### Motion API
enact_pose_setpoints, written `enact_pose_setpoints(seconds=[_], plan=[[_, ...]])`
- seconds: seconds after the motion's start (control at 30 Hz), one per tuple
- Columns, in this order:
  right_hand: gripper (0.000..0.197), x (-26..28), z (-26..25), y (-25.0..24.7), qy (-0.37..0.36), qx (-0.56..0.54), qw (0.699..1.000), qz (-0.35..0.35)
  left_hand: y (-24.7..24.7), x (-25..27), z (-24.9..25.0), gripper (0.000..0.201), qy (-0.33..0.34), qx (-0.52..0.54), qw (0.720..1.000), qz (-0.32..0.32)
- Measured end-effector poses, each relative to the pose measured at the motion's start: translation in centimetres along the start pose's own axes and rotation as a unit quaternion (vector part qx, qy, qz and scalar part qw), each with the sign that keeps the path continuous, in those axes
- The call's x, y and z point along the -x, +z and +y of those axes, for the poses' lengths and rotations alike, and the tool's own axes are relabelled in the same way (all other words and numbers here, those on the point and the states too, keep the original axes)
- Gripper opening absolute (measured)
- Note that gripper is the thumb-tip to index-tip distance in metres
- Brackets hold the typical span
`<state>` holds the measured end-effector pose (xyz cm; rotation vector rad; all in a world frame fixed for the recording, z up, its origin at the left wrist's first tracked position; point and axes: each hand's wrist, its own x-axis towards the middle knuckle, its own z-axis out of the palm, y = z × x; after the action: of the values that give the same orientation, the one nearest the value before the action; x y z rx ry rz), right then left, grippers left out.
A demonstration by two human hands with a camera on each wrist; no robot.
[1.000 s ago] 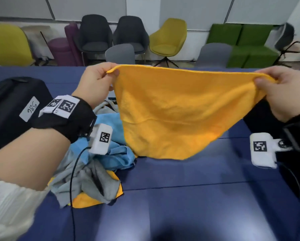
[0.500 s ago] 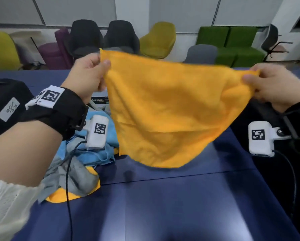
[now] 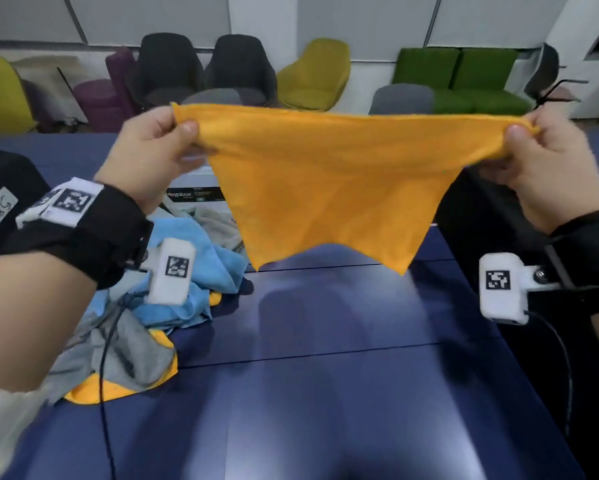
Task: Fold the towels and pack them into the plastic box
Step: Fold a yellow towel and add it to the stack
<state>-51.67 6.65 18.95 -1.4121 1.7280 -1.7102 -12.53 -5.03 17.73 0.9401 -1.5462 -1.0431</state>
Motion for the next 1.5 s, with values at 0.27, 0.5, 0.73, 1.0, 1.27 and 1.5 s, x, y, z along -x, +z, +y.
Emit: enact_pose_setpoints(seconds=[0.27,0.5,0.73,1.0,1.27,1.5], plan=[[0.033,9.2,9.9,-1.9,0.293,0.087,0.91,-0.28,-0.5,10.4,-9.3,0.012,-0.222,-0.105,0.955,-0.17],[0.017,15.2,15.4,-2.8,0.434,0.192,0.779,-0.41,-1.2,16.2,-15.6,0.01,-0.296,-0.203,0.863,-0.355],[0.028,12.7,16.5,-1.3,0.277,0.284,0.848,-0.353,0.6,14.4,-17.5,0.02,-0.3,-0.19,0.903,-0.242],[0.02,7.6,21.3,3.3,0.262,0.296,0.889,-0.231,3.8,9.1,-21.4,0.021,-0.298,-0.247,0.921,-0.055],[0.021,6.7,24.6,5.3,0.305,0.362,0.848,-0.239,5.4,7.3,-24.0,0.017,-0.312,-0.392,0.863,-0.07],[0.022,6.2,25.1,6.4,0.292,0.408,0.831,-0.24,5.9,6.6,-25.0,0.016,-0.306,-0.445,0.839,-0.065]])
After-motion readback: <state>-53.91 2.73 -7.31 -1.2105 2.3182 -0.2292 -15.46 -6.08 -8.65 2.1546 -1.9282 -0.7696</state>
